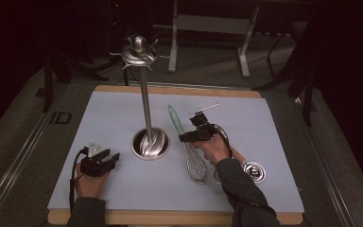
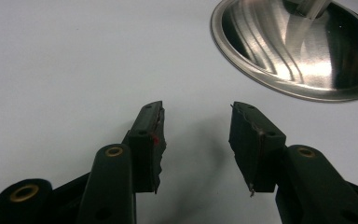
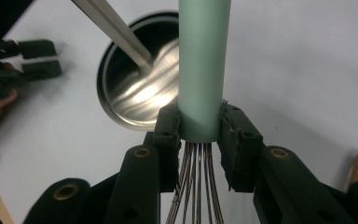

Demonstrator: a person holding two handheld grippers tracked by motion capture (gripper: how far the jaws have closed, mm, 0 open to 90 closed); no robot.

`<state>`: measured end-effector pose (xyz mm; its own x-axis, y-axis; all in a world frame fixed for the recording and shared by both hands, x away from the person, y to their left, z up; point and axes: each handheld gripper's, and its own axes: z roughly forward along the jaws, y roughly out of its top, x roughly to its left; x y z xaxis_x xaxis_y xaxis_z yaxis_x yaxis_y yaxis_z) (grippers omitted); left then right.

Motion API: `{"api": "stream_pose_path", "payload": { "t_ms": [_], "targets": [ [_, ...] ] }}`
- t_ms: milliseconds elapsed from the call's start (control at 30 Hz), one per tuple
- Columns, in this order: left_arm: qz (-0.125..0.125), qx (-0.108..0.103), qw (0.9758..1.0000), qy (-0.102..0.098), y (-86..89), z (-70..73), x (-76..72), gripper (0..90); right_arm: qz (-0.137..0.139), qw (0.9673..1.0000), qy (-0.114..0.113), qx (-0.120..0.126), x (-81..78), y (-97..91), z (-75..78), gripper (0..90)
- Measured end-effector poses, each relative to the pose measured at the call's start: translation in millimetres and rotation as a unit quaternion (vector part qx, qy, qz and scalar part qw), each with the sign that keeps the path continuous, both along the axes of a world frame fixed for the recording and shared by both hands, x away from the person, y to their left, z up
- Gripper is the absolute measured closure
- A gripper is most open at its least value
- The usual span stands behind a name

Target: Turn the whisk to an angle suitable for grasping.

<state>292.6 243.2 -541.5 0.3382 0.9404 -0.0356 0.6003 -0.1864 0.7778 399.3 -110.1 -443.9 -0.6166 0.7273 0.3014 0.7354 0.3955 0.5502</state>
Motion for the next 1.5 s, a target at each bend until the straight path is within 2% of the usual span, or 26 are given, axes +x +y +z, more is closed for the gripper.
{"api": "stream_pose_path", "payload": {
  "t_ms": [33, 67, 267, 333, 600, 767, 800, 833, 900, 1100, 1133, 1267, 1367, 1400, 1433, 1467, 1500],
  "targets": [
    [0.000, 0.000, 1.0000, 0.000, 0.0, 0.0, 0.0, 55.4, 0.000, 1.0000, 0.000, 0.000, 0.0, 0.0, 0.0, 69.7],
    [0.000, 0.000, 1.0000, 0.000, 0.1, 0.0, -0.1, 55.4, 0.007, 0.9998, -0.014, 0.012, -1.6, -3.1, 5.8, 69.7],
    [0.001, -0.002, 1.0000, -0.001, 0.0, -0.1, -0.1, 55.5, 0.022, 0.9986, -0.038, 0.030, -6.8, -9.2, 17.7, 69.7],
    [0.001, -0.002, 1.0000, -0.001, 0.0, -0.1, 0.0, 55.4, 0.027, 0.9972, -0.055, 0.042, -9.6, -13.4, 25.2, 69.7],
    [0.001, -0.001, 1.0000, -0.001, 0.1, -0.1, -0.1, 55.4, 0.043, 0.9914, -0.101, 0.071, -17.6, -22.9, 46.9, 69.7],
    [0.002, -0.002, 1.0000, -0.002, 0.2, -0.1, -0.1, 55.4, 0.053, 0.9885, -0.122, 0.073, -20.8, -25.6, 57.7, 69.7],
    [0.002, -0.002, 1.0000, -0.002, 0.2, -0.1, -0.1, 55.4, 0.062, 0.9868, -0.133, 0.070, -22.1, -26.6, 63.3, 69.7],
    [0.002, -0.002, 1.0000, -0.002, 0.2, -0.1, -0.1, 55.4, 0.062, 0.9868, -0.133, 0.070, -22.1, -26.6, 63.3, 69.7],
    [0.002, -0.003, 1.0000, -0.003, 0.2, -0.1, -0.3, 55.4, 0.076, 0.9842, -0.146, 0.065, -22.3, -28.1, 68.6, 69.6],
    [0.002, -0.005, 1.0000, -0.003, 0.2, -0.1, -0.3, 55.4, 0.085, 0.9804, -0.164, 0.068, -22.1, -32.7, 77.0, 69.7],
    [0.001, -0.003, 1.0000, -0.003, 0.2, -0.1, -0.3, 55.4, 0.093, 0.9776, -0.176, 0.069, -23.0, -34.6, 80.9, 69.7],
    [0.002, -0.004, 1.0000, -0.003, 0.2, -0.1, -0.3, 55.4, 0.105, 0.9726, -0.193, 0.077, -26.3, -38.0, 88.8, 69.7],
    [0.002, -0.004, 1.0000, -0.003, 0.2, -0.1, -0.3, 55.4, 0.118, 0.9674, -0.208, 0.082, -28.4, -39.4, 94.3, 69.7],
    [0.002, -0.004, 1.0000, -0.003, 0.2, -0.1, -0.3, 55.4, 0.118, 0.9674, -0.208, 0.082, -28.4, -39.4, 94.3, 69.7],
    [0.002, -0.005, 1.0000, -0.003, 0.3, -0.1, -0.3, 55.4, 0.122, 0.9660, -0.213, 0.083, -29.0, -39.5, 96.2, 69.7],
    [0.002, -0.004, 1.0000, -0.003, 0.3, -0.1, -0.3, 55.4, 0.132, 0.9619, -0.224, 0.085, -30.3, -39.3, 100.9, 69.7],
    [0.002, -0.004, 1.0000, -0.002, 0.3, -0.1, -0.2, 55.4, 0.136, 0.9605, -0.227, 0.085, -30.8, -39.2, 102.6, 69.6]
  ]
}}
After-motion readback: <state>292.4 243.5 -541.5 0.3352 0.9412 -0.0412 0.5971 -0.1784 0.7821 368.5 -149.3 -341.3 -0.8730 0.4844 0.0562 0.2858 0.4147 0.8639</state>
